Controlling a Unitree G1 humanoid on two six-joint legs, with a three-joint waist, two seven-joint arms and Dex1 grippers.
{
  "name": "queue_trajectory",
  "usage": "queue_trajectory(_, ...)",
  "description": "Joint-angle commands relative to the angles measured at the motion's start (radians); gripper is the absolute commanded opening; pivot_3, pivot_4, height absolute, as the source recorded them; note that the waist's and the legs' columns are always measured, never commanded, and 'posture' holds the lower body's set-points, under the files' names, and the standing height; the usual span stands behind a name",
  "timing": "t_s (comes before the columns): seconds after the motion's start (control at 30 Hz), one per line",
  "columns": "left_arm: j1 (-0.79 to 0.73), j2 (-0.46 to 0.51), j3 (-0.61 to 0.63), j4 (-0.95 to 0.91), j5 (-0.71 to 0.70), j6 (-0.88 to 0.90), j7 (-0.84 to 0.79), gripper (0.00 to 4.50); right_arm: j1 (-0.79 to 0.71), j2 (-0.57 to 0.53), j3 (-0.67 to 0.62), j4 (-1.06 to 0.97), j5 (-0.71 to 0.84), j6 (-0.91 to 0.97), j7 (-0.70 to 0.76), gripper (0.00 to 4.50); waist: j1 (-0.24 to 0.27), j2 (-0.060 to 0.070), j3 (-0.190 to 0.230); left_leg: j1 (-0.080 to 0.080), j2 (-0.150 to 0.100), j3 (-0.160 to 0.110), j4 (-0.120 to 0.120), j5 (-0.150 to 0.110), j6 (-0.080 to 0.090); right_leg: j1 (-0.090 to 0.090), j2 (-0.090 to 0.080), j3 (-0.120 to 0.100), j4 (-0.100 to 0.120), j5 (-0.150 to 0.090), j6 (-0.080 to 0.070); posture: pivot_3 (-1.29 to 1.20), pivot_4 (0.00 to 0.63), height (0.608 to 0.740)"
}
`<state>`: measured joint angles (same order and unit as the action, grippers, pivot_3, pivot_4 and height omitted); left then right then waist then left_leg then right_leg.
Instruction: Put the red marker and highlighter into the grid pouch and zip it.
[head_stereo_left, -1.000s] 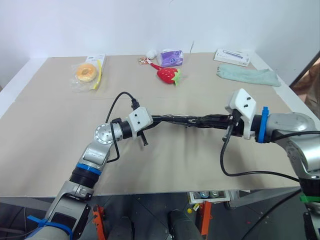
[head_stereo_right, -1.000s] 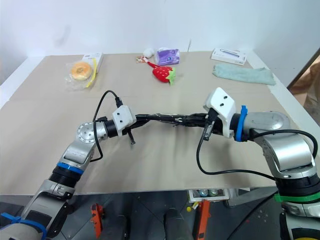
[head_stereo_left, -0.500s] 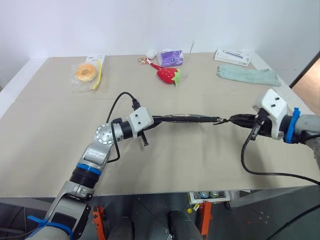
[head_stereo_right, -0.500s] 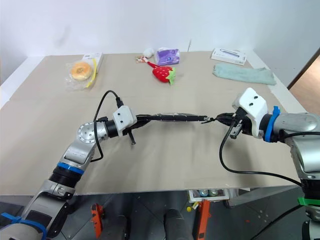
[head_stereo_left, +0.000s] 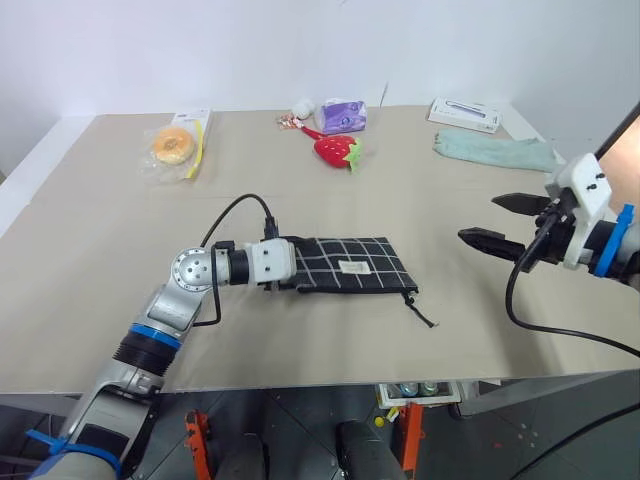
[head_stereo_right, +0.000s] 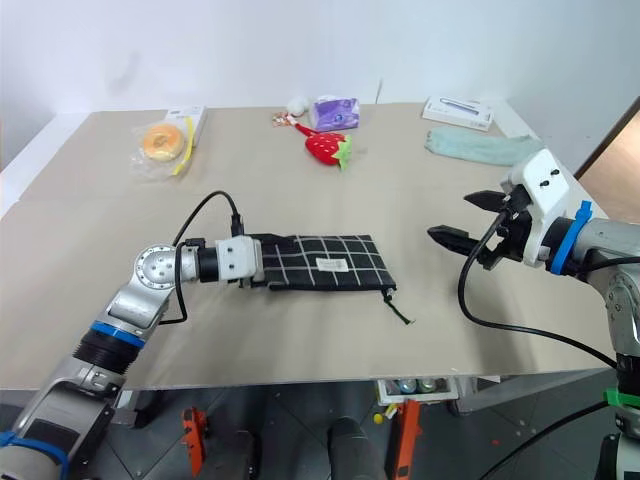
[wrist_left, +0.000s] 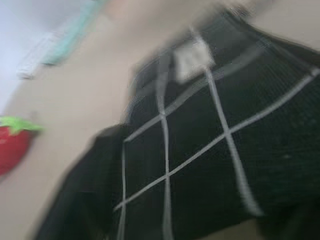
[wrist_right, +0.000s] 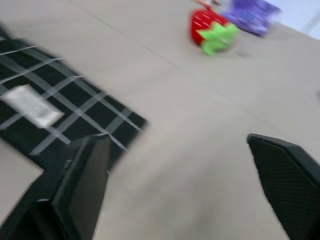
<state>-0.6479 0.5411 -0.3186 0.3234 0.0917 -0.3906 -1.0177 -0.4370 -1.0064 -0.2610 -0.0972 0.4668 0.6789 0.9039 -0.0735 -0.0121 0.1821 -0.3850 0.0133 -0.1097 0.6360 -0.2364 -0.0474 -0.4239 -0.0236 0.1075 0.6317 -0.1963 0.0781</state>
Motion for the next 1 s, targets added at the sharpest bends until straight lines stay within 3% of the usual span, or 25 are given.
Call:
queue_trajectory(0.03, -0.105, 0.076, -0.028, 0.071, 0.146, -0.151, 0.03, 4.45, -0.032, -0.002, -0.004, -0.014, -0.007, -0.027, -0.008, 4.5, 0.001, 0.0, 0.0, 0.0, 0.0, 0.0, 0.0, 0.0, 0.0, 0.0, 0.0, 0.0, 0.0, 0.0, 0.0, 0.0, 0.15, 0.74)
queue_trajectory(0.13, -0.177, 0.132, -0.062, 0.143, 0.28, -0.228, 0.093, 4.45, -0.025, 0.009, -0.001, -0.021, -0.007, -0.031, -0.018, 4.5, 0.001, 0.0, 0.0, -0.001, -0.001, 0.0, 0.0, 0.0, 0.0, 0.0, -0.001, 0.0, 0.0, 0.0, 0.0, 0.0, 0.15, 0.74)
queue_trajectory(0.27, -0.217, 0.167, -0.061, 0.144, 0.332, -0.277, 0.135, 4.45, -0.004, 0.015, -0.002, -0.028, -0.018, -0.037, -0.029, 4.5, 0.001, 0.0, 0.0, -0.001, -0.001, 0.0, 0.0, -0.001, 0.001, 0.0, -0.002, 0.001, -0.001, -0.001, 0.002, 0.0, 0.15, 0.74)
queue_trajectory(0.4, -0.218, 0.137, 0.015, 0.128, 0.217, -0.197, 0.134, 4.45, -0.004, 0.019, 0.001, -0.007, -0.05, -0.056, -0.057, 4.5, 0.002, 0.0, 0.0, -0.002, -0.001, 0.0, 0.0, -0.002, 0.003, -0.001, -0.001, 0.0, 0.0, -0.002, 0.001, 0.0, 0.15, 0.74)
queue_trajectory(0.63, -0.089, -0.017, 0.382, -0.009, -0.289, 0.405, 0.24, 4.45, -0.004, 0.045, -0.011, 0.054, -0.087, -0.055, -0.124, 4.5, -0.007, 0.0, 0.0, -0.001, 0.0, 0.0, 0.001, -0.002, 0.003, -0.001, -0.001, 0.0, 0.001, -0.001, 0.002, 0.0, 0.15, 0.74)
queue_trajectory(0.83, 0.063, 0.062, 0.606, -0.181, -0.426, 0.791, 0.398, 4.45, 0.048, 0.021, -0.003, 0.106, -0.08, -0.002, -0.077, 4.5, -0.012, 0.0, 0.0, 0.001, 0.002, 0.0, 0.0, -0.002, 0.003, -0.001, 0.001, -0.001, 0.004, -0.002, 0.0, 0.0, 0.15, 0.74)
queue_trajectory(1.0, 0.2, 0.145, 0.658, -0.246, -0.45, 0.894, 0.391, 4.45, 0.018, 0.032, -0.015, 0.191, -0.054, 0.015, -0.047, 4.5, -0.007, 0.0, 0.0, 0.001, 0.0, 0.0, 0.001, -0.001, 0.002, 0.0, 0.0, 0.0, 0.004, -0.002, -0.001, 0.0, 0.15, 0.74)
